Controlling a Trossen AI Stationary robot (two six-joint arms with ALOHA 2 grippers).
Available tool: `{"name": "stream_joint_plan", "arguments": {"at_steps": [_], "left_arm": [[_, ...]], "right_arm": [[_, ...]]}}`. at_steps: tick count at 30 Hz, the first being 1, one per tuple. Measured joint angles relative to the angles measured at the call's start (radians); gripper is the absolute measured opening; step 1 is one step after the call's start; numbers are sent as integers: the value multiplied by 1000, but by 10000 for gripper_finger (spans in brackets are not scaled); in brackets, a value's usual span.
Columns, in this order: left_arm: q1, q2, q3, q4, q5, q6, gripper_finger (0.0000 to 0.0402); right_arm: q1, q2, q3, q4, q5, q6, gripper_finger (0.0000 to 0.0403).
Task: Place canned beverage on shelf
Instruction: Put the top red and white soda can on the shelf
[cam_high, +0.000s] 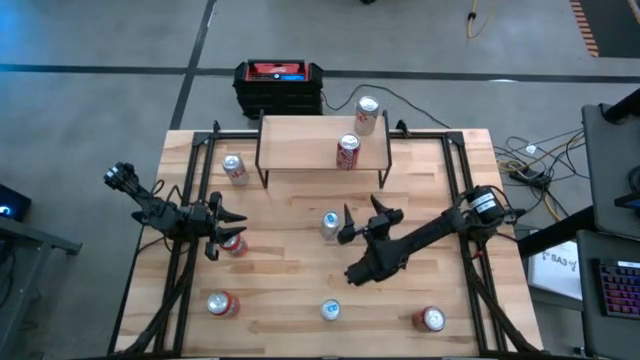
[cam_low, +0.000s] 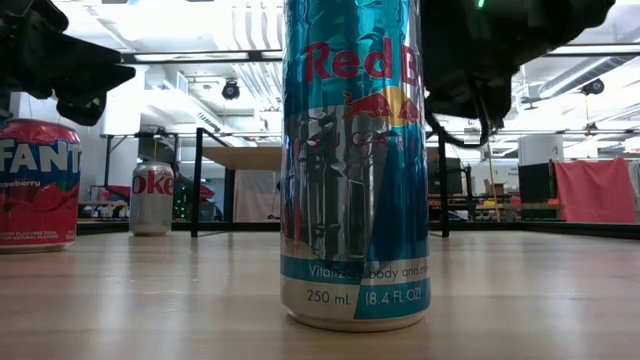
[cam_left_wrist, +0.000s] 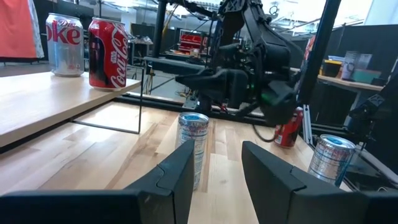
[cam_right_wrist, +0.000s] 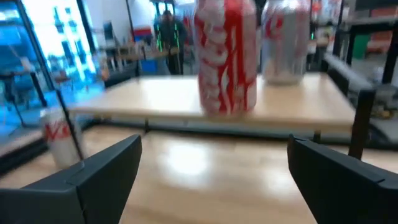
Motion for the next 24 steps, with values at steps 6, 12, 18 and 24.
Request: {"name": "stream_joint_plan", "arguments": {"at_steps": [6,12,18,24], "left_arm": [[0,0,0,0,0,0,118],[0,0,0,0,0,0,118],[0,0,0,0,0,0,118],[0,0,0,0,0,0,118]], "right_arm": [[17,0,16,249,-67,-308,380],[22,1,17,361,10,-420,380],[24,1,16,372,10,-411,380],[25,1,15,549,-101,-588,380]]}}
